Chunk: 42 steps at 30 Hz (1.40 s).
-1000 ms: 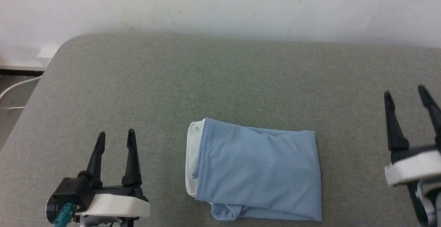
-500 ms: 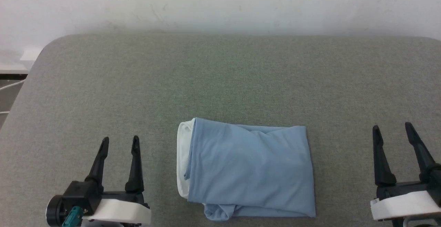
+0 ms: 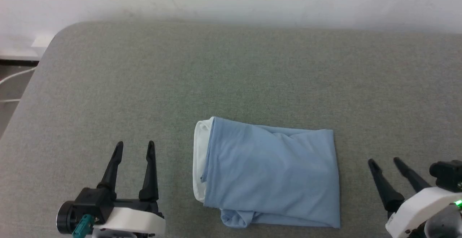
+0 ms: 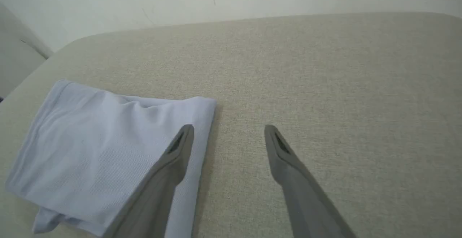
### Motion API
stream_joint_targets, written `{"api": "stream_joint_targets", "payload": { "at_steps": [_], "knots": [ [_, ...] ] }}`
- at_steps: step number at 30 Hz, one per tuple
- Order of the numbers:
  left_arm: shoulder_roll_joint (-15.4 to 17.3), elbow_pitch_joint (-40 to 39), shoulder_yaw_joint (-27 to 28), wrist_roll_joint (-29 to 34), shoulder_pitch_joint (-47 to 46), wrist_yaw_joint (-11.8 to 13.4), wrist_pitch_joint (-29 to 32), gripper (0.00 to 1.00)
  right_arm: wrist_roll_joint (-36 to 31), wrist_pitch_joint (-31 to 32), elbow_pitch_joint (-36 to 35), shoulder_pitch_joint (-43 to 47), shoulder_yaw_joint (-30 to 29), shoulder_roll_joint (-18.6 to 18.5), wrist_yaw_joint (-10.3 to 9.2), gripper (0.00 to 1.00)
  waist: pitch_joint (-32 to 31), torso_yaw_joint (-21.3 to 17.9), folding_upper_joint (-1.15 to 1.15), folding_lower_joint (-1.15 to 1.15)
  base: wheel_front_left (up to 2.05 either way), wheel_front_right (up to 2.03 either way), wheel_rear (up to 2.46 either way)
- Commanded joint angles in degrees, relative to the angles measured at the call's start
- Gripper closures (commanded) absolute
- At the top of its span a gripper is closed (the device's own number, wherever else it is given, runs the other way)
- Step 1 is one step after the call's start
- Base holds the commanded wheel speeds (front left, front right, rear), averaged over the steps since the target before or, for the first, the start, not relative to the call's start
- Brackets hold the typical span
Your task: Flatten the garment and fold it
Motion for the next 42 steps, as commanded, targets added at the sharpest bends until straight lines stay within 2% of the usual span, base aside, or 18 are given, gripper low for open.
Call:
{"api": "stream_joint_targets", "payload": {
  "at_steps": [1, 5, 10, 14, 20, 21, 22, 27, 31, 36, 42],
  "knots": [
    [-0.10, -0.05, -0.28, -0.43, -1.04, -0.09, -0.27, 0.00, 5.57, 4.12, 0.88, -1.53, 1.07, -1.37, -0.04, 0.00, 1.99, 1.59, 0.00, 0.00, 0.00, 0.00, 0.00],
    [-0.10, 0.04, -0.80, -0.53, -2.04, 0.03, -0.27, 0.00, 15.29, 12.43, 3.12, -3.92, 2.42, -3.04, -0.04, 0.00, 4.27, 3.28, 0.00, 0.00, 0.00, 0.00, 0.00],
    [-0.10, 1.27, -2.39, 0.47, -3.17, -0.77, -0.27, 0.00, 21.59, 18.06, 6.80, -6.52, 2.92, -3.76, -0.04, 0.00, 6.13, 5.30, 0.00, 0.00, 0.00, 0.00, 0.00],
    [-0.10, 2.18, -3.51, 0.05, -4.30, -1.15, -0.27, 0.00, 24.34, 21.47, 11.46, -8.95, 3.94, -3.56, -0.04, 0.00, 7.14, 7.18, 0.00, 0.00, 0.00, 0.00, 0.00],
    [-0.10, 2.68, -3.91, -0.51, -5.07, -0.93, -0.27, 0.00, 25.41, 21.56, 15.32, -10.99, 9.83, -4.37, -0.04, 0.00, 7.50, 9.31, 0.00, 0.00, 0.00, 0.00, 0.00],
    [-0.10, 2.68, -3.94, -0.55, -5.07, -0.89, -0.27, 0.00, 25.38, 21.33, 16.22, -11.27, 10.54, -4.36, -0.04, 0.07, 7.42, 9.49, 0.00, 0.00, 0.00, 0.00, 0.00],
    [-0.10, 2.72, -4.00, -0.54, -5.03, -0.87, -0.27, 0.00, 24.95, 20.89, 16.91, -11.64, 11.50, -4.58, -0.04, 0.99, 7.27, 9.64, 0.00, 0.00, 0.00, 0.00, 0.00],
    [-0.10, 2.99, -4.78, -0.86, -4.79, -0.72, -0.27, 0.00, 22.14, 15.74, 19.32, -13.51, 15.14, -6.57, -0.04, 1.00, 5.87, 9.35, 0.00, 0.00, 0.00, 0.00, 0.00],
    [-0.10, 3.48, -6.57, -1.10, -4.49, -0.98, -0.27, 0.00, 17.46, 11.66, 19.30, -15.98, 17.58, -10.00, -0.04, 1.00, 4.22, 7.22, 0.00, 0.00, 0.00, 0.00, 0.00],
    [-0.10, 3.74, -9.48, -2.00, -4.43, -0.55, -0.27, 0.00, 9.43, 11.86, 16.09, -20.53, 21.60, -17.28, -0.04, 1.00, 3.56, 1.64, 0.00, 0.00, 0.00, 0.00, 0.00],
    [-0.10, 2.98, -11.32, -2.50, -6.74, 0.18, -0.27, 0.00, 1.76, 16.83, 11.23, -27.93, 25.89, -25.66, -0.04, 1.00, 7.02, -6.74, 0.00, 0.00, 0.00, 0.00, 0.00]
  ]
}}
